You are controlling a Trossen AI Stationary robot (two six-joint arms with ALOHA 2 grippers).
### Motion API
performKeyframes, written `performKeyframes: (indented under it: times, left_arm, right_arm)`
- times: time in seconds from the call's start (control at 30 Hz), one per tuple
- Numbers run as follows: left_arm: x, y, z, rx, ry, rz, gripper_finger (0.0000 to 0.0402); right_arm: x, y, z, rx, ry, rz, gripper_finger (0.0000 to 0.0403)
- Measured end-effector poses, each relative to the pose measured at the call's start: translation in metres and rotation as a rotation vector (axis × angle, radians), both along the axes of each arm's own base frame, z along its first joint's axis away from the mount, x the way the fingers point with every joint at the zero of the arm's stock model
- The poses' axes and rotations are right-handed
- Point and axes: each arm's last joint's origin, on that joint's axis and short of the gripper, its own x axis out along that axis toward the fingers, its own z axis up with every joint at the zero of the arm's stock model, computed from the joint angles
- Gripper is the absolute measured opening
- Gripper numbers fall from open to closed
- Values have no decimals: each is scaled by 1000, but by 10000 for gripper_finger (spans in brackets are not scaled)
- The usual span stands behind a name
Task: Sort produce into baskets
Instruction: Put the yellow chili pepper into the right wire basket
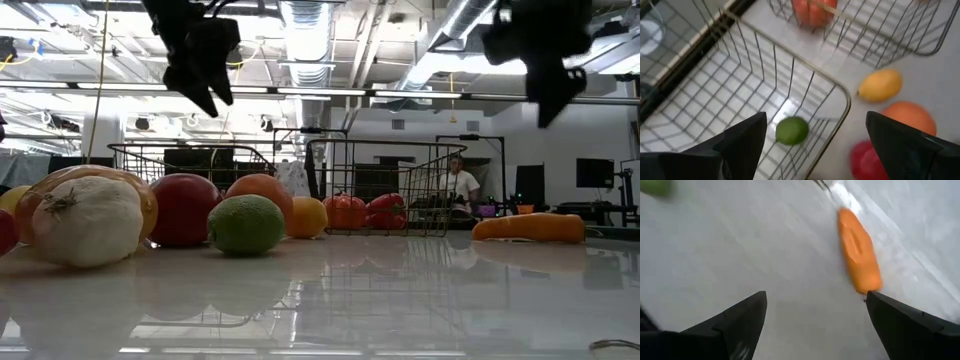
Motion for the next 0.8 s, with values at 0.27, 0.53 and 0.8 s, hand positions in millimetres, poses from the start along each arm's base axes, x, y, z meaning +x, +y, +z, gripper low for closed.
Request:
performKeyframes:
  times: [0.27,0.53,0.8]
  left_arm:
    - [5,2,4,24,-63,-4,330]
    - [-4,-1,16,42,-134,5,329]
    - [-20,-6,31,65,-201,10,329]
  right_arm:
    - [-1,-12,-69,-52,196,-120,368]
    - [17,-16,-95,-64,251,-97,368]
    - [29,-18,-112,-65,284,-35,348]
